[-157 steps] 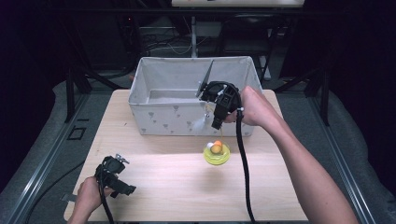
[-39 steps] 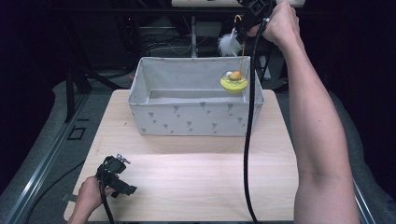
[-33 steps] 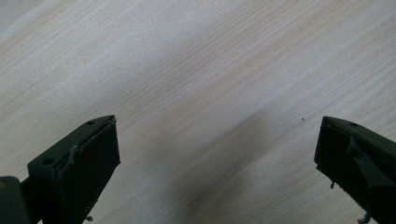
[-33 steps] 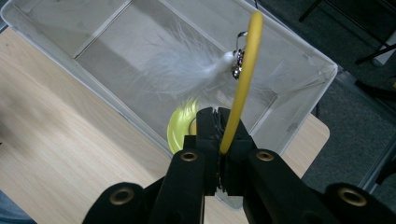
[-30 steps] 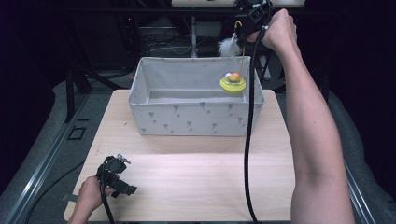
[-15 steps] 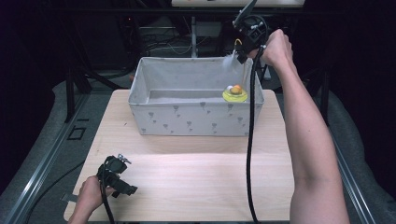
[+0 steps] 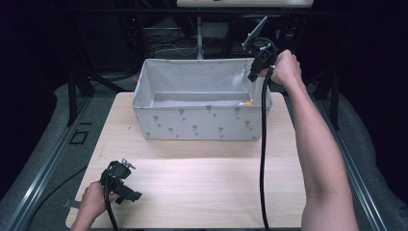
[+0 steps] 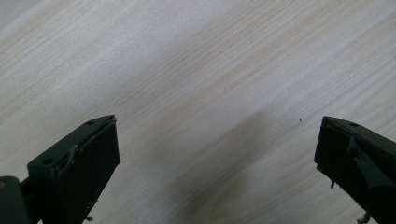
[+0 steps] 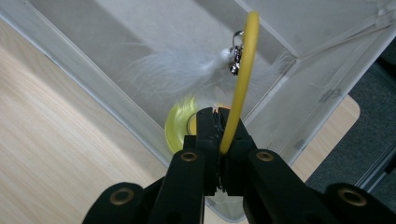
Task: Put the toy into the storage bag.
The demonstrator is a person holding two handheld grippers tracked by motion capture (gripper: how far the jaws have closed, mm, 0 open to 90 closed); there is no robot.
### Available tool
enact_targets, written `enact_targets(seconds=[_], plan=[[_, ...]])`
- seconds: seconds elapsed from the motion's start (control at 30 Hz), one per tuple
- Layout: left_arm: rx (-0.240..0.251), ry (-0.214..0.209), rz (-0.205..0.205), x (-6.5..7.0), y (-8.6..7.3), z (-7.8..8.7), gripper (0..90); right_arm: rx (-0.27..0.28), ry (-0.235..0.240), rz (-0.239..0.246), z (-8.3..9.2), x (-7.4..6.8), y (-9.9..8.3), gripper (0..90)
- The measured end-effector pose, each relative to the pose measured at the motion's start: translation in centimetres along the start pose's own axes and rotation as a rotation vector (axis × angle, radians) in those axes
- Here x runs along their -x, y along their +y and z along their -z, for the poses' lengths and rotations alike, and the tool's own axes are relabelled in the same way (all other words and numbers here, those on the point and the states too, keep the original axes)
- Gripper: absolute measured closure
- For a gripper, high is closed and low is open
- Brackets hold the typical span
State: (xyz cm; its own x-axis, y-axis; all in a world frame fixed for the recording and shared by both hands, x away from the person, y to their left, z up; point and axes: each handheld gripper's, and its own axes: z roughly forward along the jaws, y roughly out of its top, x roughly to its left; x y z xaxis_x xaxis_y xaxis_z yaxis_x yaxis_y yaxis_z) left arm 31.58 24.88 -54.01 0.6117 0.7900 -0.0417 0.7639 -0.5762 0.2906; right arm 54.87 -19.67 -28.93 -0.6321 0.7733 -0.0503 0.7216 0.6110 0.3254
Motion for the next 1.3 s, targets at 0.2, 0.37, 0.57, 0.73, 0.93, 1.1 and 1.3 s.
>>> enact_targets(seconds=[0.2,0.37,0.57,0.73,0.93,1.1,1.3], plan=[[-0.002,-0.001,0.002,0.0,0.0,0.0,0.3,-0.022,0.006,-0.009,-1.5,0.3,-0.9,87.9],[-0.003,-0.001,0.003,0.0,0.0,0.0,0.3,-0.040,0.006,-0.014,-2.7,0.4,-1.5,87.9],[-0.002,-0.003,0.003,0.0,0.0,0.0,0.3,-0.058,0.010,-0.020,-3.7,0.6,-2.2,87.9],[-0.005,-0.003,0.002,0.1,0.0,-0.1,0.3,-0.070,0.021,-0.028,-4.6,0.6,-2.5,87.8],[-0.007,-0.004,0.002,0.1,0.0,-0.1,0.3,-0.105,0.028,-0.029,-5.6,0.6,-2.7,87.8],[-0.007,-0.004,0.001,0.1,0.0,-0.1,0.3,-0.109,0.037,-0.047,-6.2,0.7,-2.8,87.6],[-0.011,-0.006,-0.001,0.1,0.0,-0.1,0.3,-0.113,0.038,-0.057,-6.6,0.7,-3.0,87.3]])
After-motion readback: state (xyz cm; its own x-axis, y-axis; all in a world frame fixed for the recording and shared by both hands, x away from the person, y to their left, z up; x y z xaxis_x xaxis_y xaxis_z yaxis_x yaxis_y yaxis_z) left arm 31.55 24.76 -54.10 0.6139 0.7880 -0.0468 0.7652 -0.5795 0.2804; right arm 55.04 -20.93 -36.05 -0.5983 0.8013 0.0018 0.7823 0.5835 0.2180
